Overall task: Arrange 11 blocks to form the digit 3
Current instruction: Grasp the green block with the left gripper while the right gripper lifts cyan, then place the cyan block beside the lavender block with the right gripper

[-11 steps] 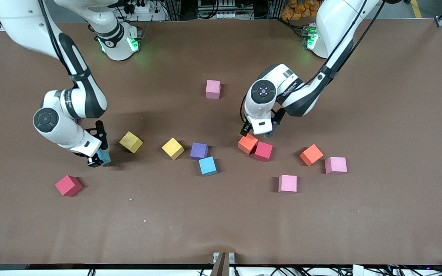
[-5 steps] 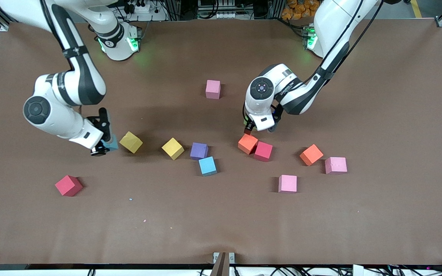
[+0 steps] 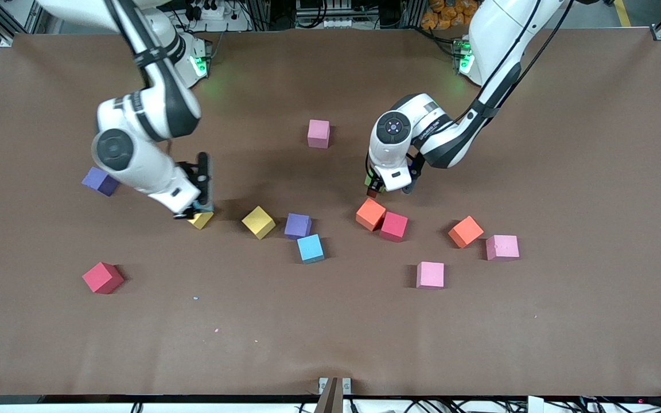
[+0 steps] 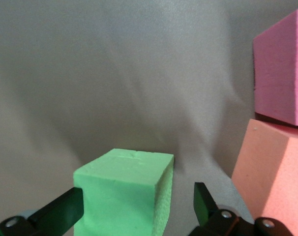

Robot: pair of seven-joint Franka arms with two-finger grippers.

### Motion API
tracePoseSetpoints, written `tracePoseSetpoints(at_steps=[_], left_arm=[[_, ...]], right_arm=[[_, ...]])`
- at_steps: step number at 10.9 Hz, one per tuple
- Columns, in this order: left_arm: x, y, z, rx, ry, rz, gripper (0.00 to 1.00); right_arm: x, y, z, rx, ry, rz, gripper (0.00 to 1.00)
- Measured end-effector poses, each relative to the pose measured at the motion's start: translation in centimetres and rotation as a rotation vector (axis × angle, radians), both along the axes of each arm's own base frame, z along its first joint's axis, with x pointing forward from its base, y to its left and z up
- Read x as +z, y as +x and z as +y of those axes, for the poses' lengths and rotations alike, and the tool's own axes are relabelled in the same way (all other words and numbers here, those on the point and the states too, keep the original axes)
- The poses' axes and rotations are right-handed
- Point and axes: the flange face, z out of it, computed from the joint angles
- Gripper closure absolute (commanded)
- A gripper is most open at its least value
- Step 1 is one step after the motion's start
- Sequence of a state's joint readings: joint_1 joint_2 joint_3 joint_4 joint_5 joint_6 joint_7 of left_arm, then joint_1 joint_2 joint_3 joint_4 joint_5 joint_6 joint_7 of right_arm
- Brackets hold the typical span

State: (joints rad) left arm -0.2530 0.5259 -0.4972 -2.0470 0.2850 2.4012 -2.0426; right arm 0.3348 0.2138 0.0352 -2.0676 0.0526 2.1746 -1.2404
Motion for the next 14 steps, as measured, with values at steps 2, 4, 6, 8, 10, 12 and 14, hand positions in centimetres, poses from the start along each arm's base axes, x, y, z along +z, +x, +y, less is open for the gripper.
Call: tracePoseSetpoints(at_steps=[2, 4, 6, 8, 10, 12, 14], left_arm=[[0.2, 0.0, 0.0, -0.006, 0.003, -0.008, 0.0], [1.8, 0.2, 0.1, -0.003, 0.019, -0.023, 0.0], [3.6, 0.4, 0.2, 0.003, 0.031, -0.045, 0.0], [3.3, 0.3, 0.3, 0.005, 0.036, -0.039, 0.0], [2.5, 0.2, 0.0, 0.006, 0.003, -0.047, 0.0], [1.7, 0.1, -0.2, 0.005, -0.022, -0.052, 0.0], [1.3, 0.0, -0.2, -0.012, -0.016, -0.056, 0.0]], right_arm=[[-0.3, -2.1, 4.3, -0.055, -0.013, 0.011, 0.33], [-0.8, -4.3, 7.7, -0.105, -0.031, 0.018, 0.33], [-2.3, -7.2, 10.7, -0.134, -0.032, 0.008, 0.33], [-3.8, -10.7, 13.7, -0.156, -0.034, -0.001, 0.32], [-4.2, -14.0, 16.9, -0.163, -0.017, -0.032, 0.32], [-4.4, -17.5, 19.4, -0.163, -0.009, -0.046, 0.32], [-5.1, -19.5, 19.9, -0.147, 0.005, -0.059, 0.32]])
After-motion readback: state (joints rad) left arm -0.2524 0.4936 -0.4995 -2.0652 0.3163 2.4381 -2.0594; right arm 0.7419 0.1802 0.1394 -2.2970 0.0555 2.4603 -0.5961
